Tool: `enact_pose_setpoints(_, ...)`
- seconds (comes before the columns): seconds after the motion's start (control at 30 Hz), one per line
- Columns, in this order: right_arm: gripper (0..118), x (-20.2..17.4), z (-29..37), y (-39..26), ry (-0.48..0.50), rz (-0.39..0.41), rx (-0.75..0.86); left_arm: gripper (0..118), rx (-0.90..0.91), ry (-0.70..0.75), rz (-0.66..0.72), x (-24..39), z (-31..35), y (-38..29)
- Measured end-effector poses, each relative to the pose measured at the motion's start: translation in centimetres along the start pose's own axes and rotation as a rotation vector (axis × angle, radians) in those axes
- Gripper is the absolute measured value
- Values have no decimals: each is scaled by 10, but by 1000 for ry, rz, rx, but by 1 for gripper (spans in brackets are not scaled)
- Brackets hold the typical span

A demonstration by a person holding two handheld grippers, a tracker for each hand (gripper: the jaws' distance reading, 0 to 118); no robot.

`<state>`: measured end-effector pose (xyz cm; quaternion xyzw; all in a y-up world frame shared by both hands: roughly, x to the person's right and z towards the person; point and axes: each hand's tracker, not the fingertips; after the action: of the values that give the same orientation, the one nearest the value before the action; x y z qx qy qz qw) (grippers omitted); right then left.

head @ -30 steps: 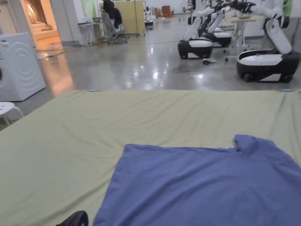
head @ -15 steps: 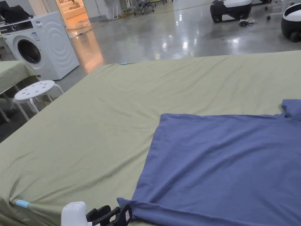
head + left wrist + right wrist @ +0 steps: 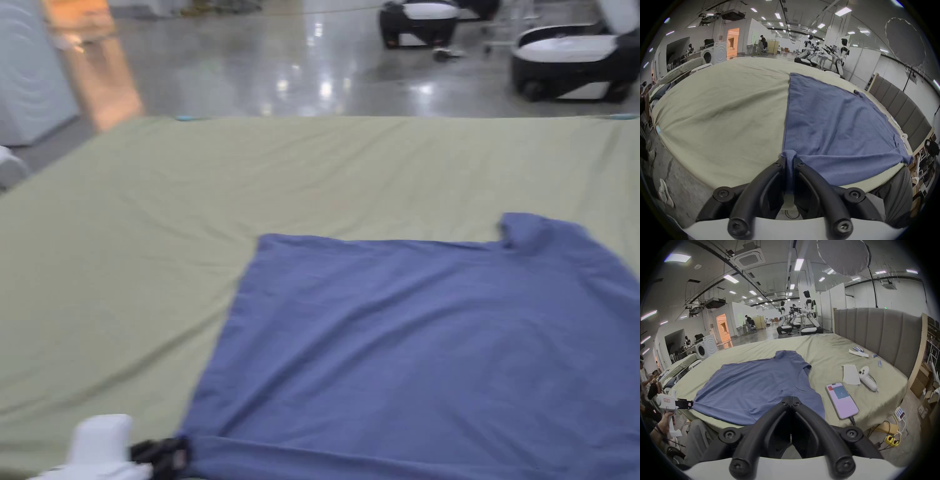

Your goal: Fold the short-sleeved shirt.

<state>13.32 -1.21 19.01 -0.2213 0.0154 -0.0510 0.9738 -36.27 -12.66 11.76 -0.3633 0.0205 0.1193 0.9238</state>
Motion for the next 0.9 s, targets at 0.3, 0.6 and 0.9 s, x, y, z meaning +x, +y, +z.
enact_pose_setpoints(0.3, 75, 90, -29, -46, -148, -119, -227, 7, -33, 89, -144, 23, -7, -8)
enact_pose_setpoints(0.6, 71, 107, -75, -63, -52, -197, -346, 7, -24, 58, -38, 14, -2, -3)
enact_pose_setpoints(0.9, 8, 97, -76, -64, -33, -157, -369, 7, -18, 72, -49, 16, -3, -6)
